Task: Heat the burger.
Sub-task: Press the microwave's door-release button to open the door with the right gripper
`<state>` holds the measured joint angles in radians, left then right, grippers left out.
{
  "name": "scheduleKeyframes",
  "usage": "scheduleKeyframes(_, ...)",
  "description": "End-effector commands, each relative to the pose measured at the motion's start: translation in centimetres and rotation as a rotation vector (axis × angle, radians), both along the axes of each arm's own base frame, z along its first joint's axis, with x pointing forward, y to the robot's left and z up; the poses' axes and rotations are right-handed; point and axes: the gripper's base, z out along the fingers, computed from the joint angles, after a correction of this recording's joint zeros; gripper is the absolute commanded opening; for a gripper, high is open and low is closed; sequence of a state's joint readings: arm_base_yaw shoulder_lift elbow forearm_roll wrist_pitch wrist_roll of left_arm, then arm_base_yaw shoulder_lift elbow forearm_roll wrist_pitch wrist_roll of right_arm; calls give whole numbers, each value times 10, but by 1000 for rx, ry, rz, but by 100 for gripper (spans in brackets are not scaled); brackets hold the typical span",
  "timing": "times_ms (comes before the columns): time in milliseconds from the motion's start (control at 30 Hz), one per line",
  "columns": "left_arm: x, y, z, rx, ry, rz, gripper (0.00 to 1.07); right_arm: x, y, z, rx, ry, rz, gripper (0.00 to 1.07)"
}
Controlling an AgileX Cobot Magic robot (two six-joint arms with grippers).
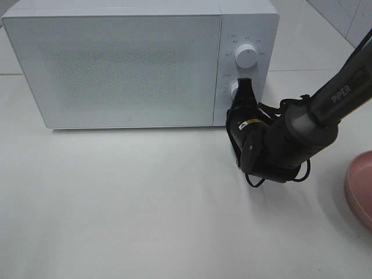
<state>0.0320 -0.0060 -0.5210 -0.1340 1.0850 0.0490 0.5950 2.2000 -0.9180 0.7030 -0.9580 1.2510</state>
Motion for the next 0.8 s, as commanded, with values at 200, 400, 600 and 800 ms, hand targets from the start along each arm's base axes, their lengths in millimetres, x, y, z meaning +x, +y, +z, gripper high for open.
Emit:
scheduleKeyframes(200, -2, 0, 0, -2, -27, 0, 98, 31, -6, 39, 0, -287, -104, 0)
scheduleKeyframes(400, -2, 0, 0, -1, -27, 1, 98, 42, -4, 40, -4, -308, -105, 0)
scheduleKeyframes(600, -2, 0, 0, -1, -27, 1, 98, 40, -3, 39, -10, -294, -90, 1)
scheduleKeyframes(800, -2, 0, 0, -1, -27, 1, 98, 31, -1, 31, -2, -223, -59, 1)
